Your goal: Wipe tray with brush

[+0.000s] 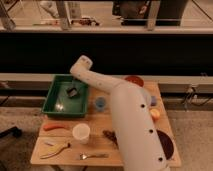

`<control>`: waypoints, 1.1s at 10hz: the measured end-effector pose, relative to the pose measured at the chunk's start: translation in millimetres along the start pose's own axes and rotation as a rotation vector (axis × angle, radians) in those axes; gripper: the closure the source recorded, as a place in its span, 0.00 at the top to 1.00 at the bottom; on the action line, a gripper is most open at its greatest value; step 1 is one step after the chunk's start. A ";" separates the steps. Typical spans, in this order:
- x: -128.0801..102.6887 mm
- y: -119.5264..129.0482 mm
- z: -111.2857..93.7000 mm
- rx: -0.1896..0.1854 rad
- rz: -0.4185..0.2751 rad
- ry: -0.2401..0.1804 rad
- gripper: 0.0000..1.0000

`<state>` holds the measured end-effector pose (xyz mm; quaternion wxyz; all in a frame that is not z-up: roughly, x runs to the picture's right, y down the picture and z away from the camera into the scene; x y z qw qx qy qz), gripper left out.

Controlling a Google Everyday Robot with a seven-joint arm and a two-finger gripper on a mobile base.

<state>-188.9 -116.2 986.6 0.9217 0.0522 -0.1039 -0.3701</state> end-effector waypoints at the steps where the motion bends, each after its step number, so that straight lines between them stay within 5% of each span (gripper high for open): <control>1: -16.5 -3.9 -1.5 0.007 0.002 -0.012 0.00; 6: -96.9 0.8 -55.6 0.025 0.027 -0.051 0.00; 11: -73.8 -22.4 -83.6 0.040 0.054 -0.054 0.00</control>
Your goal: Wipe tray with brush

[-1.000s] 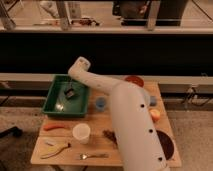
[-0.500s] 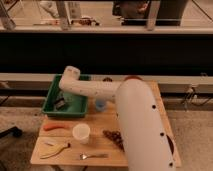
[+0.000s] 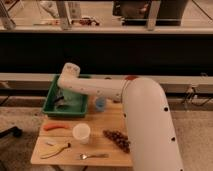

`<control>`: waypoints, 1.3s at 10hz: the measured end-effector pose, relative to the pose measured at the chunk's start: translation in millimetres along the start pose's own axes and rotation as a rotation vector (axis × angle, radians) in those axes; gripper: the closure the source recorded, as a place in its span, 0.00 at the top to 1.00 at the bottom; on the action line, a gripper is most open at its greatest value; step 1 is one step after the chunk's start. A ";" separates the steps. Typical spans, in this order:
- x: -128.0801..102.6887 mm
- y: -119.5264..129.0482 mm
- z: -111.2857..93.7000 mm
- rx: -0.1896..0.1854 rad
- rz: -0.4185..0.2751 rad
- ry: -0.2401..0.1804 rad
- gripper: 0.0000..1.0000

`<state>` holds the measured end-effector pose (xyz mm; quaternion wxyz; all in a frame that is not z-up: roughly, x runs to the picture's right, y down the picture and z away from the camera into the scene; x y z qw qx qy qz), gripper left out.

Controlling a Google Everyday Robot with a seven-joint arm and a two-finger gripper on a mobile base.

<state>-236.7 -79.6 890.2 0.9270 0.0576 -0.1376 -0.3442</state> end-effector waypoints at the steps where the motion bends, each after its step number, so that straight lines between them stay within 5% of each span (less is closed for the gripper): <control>1: 11.4 -14.4 -2.3 0.004 0.001 0.002 0.00; 3: 17.7 -40.8 -11.8 0.013 0.001 0.006 0.00; 8: 20.9 -47.1 -39.1 0.011 0.010 0.017 0.05; 13: 48.4 22.0 -21.2 -0.073 0.050 0.021 0.59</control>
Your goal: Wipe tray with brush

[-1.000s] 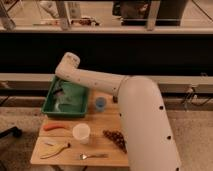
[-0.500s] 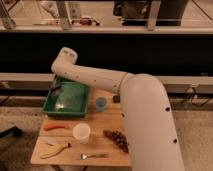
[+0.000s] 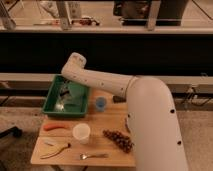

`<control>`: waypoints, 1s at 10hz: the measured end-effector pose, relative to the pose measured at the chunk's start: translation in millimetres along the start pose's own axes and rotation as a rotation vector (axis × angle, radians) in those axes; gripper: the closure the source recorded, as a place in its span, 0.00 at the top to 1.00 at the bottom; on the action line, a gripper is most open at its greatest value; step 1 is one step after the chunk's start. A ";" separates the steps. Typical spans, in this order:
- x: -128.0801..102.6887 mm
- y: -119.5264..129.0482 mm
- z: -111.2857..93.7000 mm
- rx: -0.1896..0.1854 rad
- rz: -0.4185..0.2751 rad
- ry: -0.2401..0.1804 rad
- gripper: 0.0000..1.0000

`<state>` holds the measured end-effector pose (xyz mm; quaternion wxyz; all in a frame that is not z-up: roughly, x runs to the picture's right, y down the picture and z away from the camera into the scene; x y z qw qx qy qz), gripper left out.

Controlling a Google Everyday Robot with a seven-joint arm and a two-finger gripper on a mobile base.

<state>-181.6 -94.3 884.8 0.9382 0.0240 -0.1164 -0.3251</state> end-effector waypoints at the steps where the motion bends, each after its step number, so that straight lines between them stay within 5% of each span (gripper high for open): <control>1: 3.7 7.3 -0.9 -0.007 0.006 -0.001 0.68; 3: -0.6 9.2 -2.9 -0.005 0.008 -0.011 0.80; 10: -35.1 -11.1 -5.1 0.044 -0.012 -0.076 0.80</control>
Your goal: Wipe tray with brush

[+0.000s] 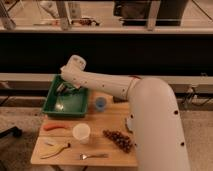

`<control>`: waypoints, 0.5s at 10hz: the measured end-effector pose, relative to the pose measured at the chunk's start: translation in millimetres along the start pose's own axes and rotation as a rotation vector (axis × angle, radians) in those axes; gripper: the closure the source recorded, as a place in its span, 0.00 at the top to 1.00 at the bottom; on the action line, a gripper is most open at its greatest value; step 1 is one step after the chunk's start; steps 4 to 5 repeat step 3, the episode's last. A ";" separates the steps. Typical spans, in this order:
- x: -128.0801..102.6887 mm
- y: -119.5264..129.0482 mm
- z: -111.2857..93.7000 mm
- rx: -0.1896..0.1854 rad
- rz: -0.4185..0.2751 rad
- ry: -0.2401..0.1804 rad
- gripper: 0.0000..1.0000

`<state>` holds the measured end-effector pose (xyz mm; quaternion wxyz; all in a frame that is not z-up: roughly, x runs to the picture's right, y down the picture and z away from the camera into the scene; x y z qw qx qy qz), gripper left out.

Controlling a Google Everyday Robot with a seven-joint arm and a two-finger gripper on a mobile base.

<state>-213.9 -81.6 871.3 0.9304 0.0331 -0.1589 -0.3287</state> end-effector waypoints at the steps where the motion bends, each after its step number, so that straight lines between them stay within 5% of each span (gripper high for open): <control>1: -2.4 -1.3 -1.9 0.011 0.003 -0.010 0.80; 3: -11.6 -8.0 -13.6 0.054 0.010 -0.042 0.78; 5: -11.6 -8.0 -13.6 0.054 0.010 -0.042 0.78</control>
